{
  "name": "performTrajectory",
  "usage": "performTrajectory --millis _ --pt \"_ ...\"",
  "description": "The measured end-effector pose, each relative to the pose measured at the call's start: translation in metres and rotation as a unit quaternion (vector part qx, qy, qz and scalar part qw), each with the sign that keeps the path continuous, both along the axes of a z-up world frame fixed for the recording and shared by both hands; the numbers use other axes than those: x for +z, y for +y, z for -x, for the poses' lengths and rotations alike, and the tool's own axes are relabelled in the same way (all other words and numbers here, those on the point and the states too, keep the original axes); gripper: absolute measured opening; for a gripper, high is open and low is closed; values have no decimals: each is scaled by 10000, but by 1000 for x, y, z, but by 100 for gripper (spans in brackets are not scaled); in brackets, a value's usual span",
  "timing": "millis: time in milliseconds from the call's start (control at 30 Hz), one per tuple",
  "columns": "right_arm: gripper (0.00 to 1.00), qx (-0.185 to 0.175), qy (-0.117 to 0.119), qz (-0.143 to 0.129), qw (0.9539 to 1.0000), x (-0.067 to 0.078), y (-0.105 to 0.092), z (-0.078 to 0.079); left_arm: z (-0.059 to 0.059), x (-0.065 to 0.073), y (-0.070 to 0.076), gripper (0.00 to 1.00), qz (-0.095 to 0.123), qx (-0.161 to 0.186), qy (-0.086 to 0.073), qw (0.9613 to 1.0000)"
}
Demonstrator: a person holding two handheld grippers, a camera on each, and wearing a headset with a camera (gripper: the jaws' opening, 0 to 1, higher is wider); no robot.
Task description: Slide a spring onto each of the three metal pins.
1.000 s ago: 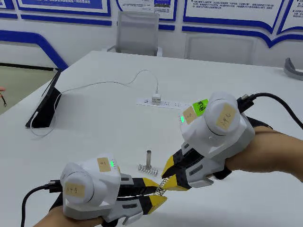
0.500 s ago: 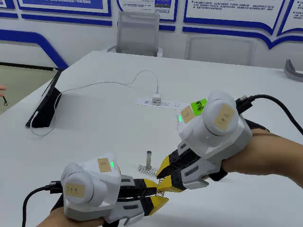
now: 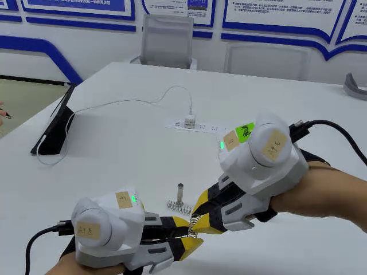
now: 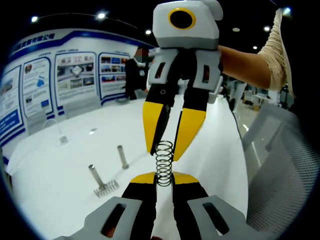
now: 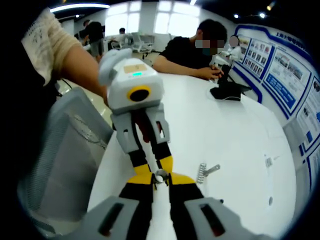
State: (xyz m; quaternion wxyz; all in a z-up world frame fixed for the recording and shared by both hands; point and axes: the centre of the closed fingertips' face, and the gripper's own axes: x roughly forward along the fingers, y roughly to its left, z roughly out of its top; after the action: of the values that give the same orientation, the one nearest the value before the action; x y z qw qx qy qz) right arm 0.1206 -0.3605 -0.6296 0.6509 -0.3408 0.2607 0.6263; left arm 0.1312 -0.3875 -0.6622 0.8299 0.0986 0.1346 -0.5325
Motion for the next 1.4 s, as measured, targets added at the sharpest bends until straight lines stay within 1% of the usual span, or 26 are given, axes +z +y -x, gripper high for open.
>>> performTrajectory --millis 567,633,800,867,1067,1233,1333,1400 --pt "13 -164 86 -160 9997 -1 3 -2 -2 -1 -1 11 18 44 18 10000" --pt "12 -181 134 -198 9996 -1 4 -1 -2 -1 -1 11 28 46 21 10000" --pt "12 -238 148 -219 9994 -1 5 -3 -4 -1 1 12 42 90 -4 10000" --pt "12 -265 118 -197 9994 -1 3 -5 -5 0 1 14 53 104 -2 9999" --pt "12 -326 130 -178 9992 -1 0 -8 -6 -1 2 20 69 161 40 9998" --pt "12 -392 105 -165 9990 0 -3 -11 -8 0 5 26 117 240 92 9996" --pt "12 -461 86 -179 9987 2 -6 -16 -10 -1 8 31 146 320 147 9993" --pt "12 -497 84 -184 9986 3 -8 -18 -11 0 10 34 155 354 152 9991"
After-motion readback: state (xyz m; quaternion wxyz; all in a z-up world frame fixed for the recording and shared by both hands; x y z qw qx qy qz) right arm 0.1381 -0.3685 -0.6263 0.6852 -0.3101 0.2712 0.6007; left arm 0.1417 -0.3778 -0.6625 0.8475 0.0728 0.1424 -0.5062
